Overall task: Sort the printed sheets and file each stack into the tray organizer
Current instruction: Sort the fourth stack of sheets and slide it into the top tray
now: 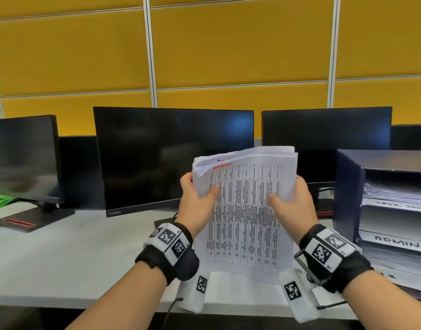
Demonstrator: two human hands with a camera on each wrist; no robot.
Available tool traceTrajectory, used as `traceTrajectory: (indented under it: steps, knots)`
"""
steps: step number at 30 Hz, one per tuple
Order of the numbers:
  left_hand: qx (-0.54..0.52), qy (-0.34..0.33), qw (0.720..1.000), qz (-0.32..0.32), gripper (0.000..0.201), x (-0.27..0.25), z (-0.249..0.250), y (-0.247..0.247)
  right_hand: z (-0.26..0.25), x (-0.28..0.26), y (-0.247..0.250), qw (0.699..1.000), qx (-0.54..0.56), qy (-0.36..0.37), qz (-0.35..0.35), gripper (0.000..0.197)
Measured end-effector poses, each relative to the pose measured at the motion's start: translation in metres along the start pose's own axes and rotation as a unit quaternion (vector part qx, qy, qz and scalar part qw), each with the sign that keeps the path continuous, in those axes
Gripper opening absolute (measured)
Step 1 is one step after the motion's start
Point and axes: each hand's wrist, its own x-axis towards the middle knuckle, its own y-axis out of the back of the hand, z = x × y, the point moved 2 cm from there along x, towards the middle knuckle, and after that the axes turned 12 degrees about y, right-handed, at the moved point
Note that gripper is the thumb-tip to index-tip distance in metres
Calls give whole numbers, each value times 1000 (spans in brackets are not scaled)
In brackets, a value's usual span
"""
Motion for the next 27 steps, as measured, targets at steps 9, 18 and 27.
traceTrajectory:
  steps: [9, 18, 27]
  knots:
    - [0, 52, 999, -15, 26, -8, -8, -4, 9, -10, 0, 999, -1, -29, 14, 34]
    - [84, -240, 960, 118, 26, -13, 51, 14, 11, -2, 2, 998, -32, -62, -3, 40]
    - [223, -200, 942, 154, 14, 0, 76, 28, 12, 1, 5, 997, -33, -71, -11, 43]
